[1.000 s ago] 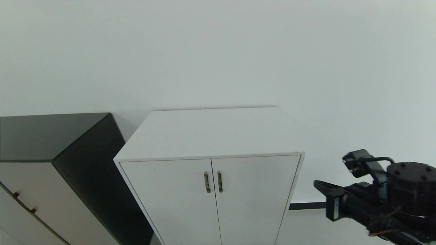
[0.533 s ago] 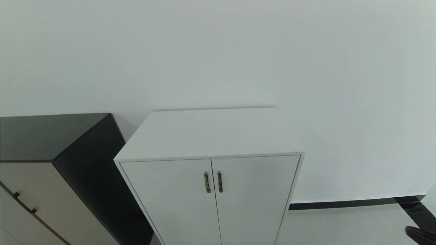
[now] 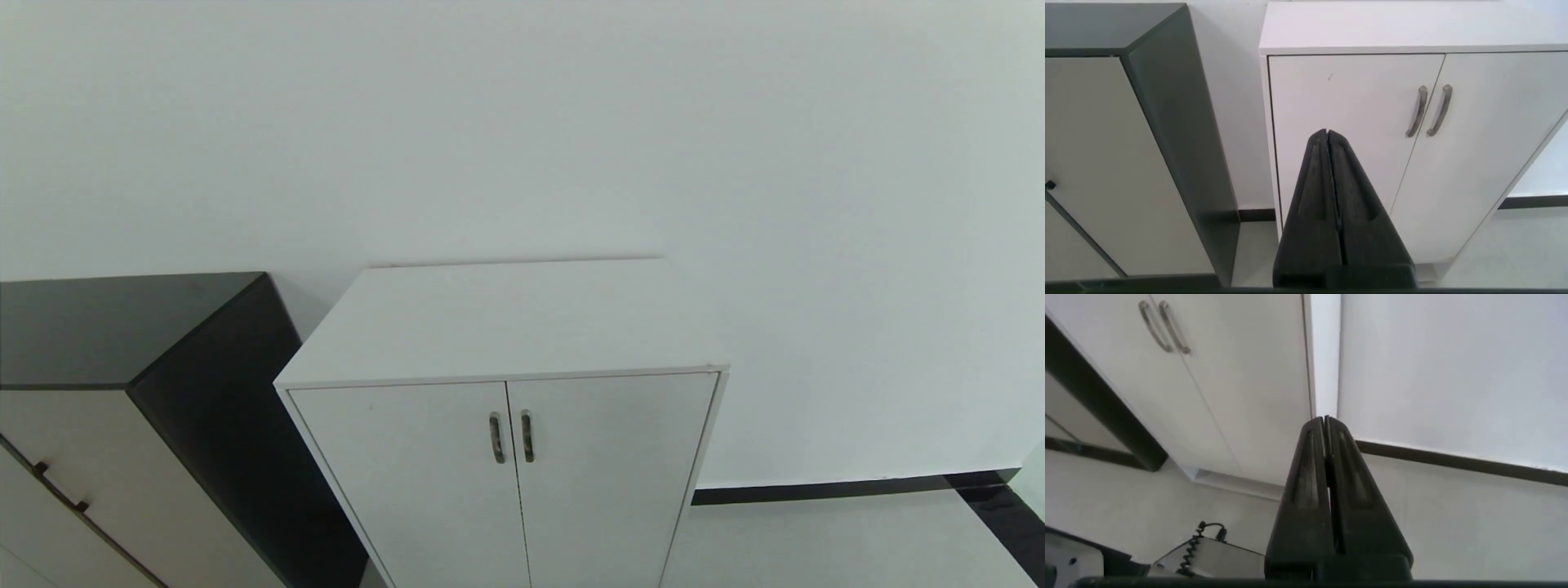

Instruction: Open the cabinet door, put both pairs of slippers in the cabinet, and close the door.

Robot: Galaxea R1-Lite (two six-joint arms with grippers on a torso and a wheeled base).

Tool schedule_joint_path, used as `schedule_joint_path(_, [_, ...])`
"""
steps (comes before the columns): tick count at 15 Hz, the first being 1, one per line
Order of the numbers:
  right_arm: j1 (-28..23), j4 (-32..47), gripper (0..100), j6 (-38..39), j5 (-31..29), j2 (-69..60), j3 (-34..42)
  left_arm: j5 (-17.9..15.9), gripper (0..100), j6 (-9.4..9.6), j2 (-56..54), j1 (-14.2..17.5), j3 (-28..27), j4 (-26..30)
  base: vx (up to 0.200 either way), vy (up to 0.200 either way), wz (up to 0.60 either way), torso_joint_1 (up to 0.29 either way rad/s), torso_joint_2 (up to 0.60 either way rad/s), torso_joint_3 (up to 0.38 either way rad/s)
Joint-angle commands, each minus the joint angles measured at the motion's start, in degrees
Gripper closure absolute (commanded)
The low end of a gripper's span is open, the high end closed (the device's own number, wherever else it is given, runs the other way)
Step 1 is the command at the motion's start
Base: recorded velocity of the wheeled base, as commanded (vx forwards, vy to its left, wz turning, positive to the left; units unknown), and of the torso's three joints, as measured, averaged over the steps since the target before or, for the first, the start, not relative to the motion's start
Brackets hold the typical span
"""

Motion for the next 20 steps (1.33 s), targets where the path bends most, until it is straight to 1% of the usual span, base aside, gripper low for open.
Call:
schedule_joint_path(1, [-0.34,-0.14,100,-0.01,0.16,-1.87,0.95,0.02,100,-0.02,-0.01,0.04,0.01,0.0,0.0,0.0,0.0,0.0,0.0,0.0])
schedule_joint_path(4, [-0.87,-0.14,100,-1.76,0.42,-1.78,1.04,0.02,100,-0.02,-0.01,0.04,0.01,0.0,0.0,0.0,0.0,0.0,0.0,0.0])
schedule_joint_path(6, [-1.14,-0.14,100,-1.76,3.23,-2.31,1.04,0.02,100,-0.1,-0.01,0.04,0.01,0.0,0.0,0.0,0.0,0.0,0.0,0.0])
schedule_joint_path(7, [-1.4,-0.14,100,-1.76,3.32,-3.1,1.04,0.02,100,-0.1,-0.01,0.04,0.01,0.0,0.0,0.0,0.0,0.0,0.0,0.0])
schedule_joint_path(9, [-2.98,-0.58,100,-1.94,3.41,-4.33,1.39,0.02,100,-0.02,-0.01,0.04,0.01,0.0,0.0,0.0,0.0,0.0,0.0,0.0])
schedule_joint_path(10, [-3.86,-5.33,100,-3.08,3.32,-4.68,4.38,0.02,100,-0.02,-0.01,0.04,0.01,0.0,0.0,0.0,0.0,0.0,0.0,0.0])
schedule_joint_path(11, [-4.12,-5.15,100,-2.73,3.23,-4.68,4.38,0.02,100,-0.02,0.08,0.04,0.01,0.0,0.0,0.0,0.0,0.0,0.0,0.0])
schedule_joint_path(12, [-5.18,-4.62,100,-2.2,3.15,-4.24,4.38,0.02,100,-0.02,0.08,0.04,0.01,0.0,0.0,0.0,0.0,0.0,0.0,0.0])
schedule_joint_path(13, [-7.9,-4.62,100,-2.29,2.88,-1.96,4.38,0.02,100,-0.1,0.08,0.04,0.01,0.0,0.0,0.0,0.0,0.0,0.0,0.0])
schedule_joint_path(14, [-12.56,-4.62,100,-2.29,2.8,0.86,4.38,0.02,100,-0.02,0.08,0.04,0.01,0.0,0.0,0.0,0.0,0.0,0.0,0.0])
schedule_joint_path(15, [-14.58,-4.71,100,-2.29,2.8,1.47,4.38,0.02,100,-0.1,-0.01,0.04,0.01,0.0,0.0,0.0,0.0,0.0,0.0,0.0])
schedule_joint_path(20, [-15.99,-4.62,100,-2.82,2.36,-8.11,4.29,0.02,100,-0.02,-0.01,0.04,0.01,0.0,0.0,0.0,0.0,0.0,0.0,0.0])
